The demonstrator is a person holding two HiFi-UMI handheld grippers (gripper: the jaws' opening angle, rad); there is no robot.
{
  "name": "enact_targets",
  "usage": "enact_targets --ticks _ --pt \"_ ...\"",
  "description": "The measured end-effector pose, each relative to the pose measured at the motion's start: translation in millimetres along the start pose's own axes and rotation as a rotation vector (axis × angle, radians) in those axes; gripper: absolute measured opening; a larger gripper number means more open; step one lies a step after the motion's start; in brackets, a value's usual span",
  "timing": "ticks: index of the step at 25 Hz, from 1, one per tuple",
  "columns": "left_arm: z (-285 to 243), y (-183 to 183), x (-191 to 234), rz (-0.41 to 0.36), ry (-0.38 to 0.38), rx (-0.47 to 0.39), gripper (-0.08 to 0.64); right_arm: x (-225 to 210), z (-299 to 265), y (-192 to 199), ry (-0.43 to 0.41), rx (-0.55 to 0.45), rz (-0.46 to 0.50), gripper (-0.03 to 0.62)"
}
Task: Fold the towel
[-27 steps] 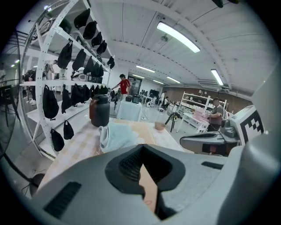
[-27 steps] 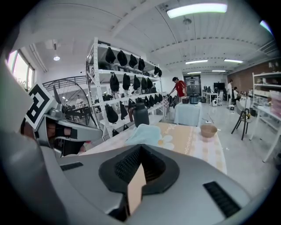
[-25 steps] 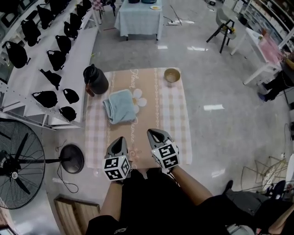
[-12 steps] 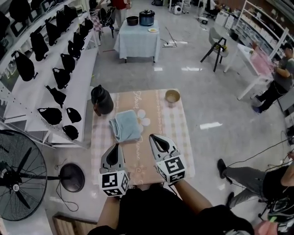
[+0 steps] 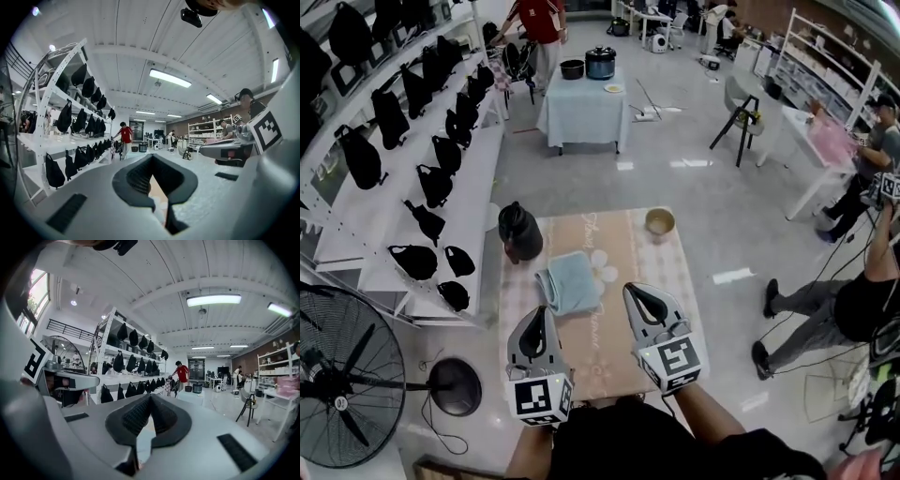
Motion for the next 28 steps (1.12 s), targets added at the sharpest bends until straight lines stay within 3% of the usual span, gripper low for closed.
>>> enact_targets --ticks 28 --pt "-10 7 10 0.043 0.015 0.008 0.003 -5 -13 0 0.024 -0.002 0.04 0.003"
Point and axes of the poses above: the fingertips, and each gripper's own axes: z backward along the fingers, x to its left, y out of its underside, the point moved 6 cm from there along z, backward along the fingers, and after that the axes turned 9 degrees about -x, right-handed, at the moved point
